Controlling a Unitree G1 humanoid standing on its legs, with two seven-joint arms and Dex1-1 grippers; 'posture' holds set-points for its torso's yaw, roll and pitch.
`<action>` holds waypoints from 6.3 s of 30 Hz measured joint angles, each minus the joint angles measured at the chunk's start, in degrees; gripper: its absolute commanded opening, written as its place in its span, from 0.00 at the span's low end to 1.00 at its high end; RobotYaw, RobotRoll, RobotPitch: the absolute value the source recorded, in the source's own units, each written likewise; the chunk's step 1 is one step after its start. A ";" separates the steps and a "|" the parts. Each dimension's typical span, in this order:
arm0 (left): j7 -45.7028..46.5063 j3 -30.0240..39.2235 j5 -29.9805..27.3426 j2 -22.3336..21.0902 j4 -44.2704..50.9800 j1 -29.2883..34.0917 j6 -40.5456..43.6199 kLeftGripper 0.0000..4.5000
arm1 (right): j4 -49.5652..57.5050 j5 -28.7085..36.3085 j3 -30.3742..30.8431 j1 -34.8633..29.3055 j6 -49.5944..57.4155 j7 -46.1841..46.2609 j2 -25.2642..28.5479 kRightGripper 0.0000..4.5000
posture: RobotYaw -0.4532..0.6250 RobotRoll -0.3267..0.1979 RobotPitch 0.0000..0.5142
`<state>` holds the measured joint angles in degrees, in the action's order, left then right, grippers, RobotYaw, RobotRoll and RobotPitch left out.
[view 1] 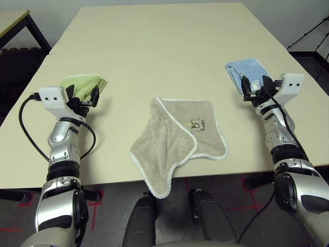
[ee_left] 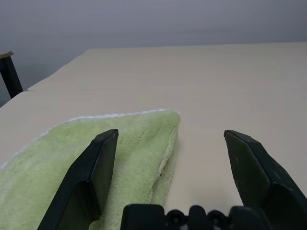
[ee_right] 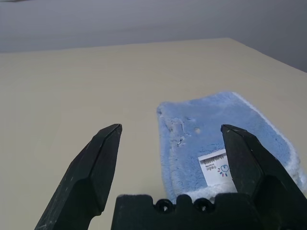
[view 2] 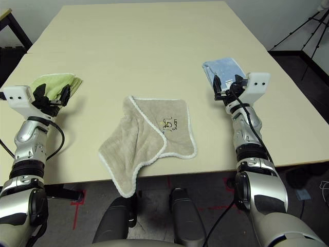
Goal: Fold the towel and set it aside.
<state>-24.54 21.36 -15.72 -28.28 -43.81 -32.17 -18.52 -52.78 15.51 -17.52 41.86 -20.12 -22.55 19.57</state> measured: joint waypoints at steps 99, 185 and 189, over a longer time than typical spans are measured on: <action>-51.18 -14.06 -6.22 -9.98 20.50 1.85 24.35 1.00 | -10.55 -18.21 21.43 17.42 31.81 -26.91 4.29 1.00 | 0.44 0.62 0.28; -19.13 -8.73 -13.06 2.44 33.52 -14.77 44.60 1.00 | 0.27 3.40 6.99 46.60 16.95 -18.13 -9.44 0.01 | 0.44 0.62 0.27; -13.94 -8.23 -16.32 4.50 36.75 -16.47 51.27 1.00 | 0.73 2.07 8.29 44.63 17.79 -16.93 -10.08 0.01 | 0.45 0.62 0.27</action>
<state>-38.48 13.13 -32.04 -23.78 -7.06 -48.63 32.75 -52.05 17.58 -9.23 86.49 -2.33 -39.48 9.49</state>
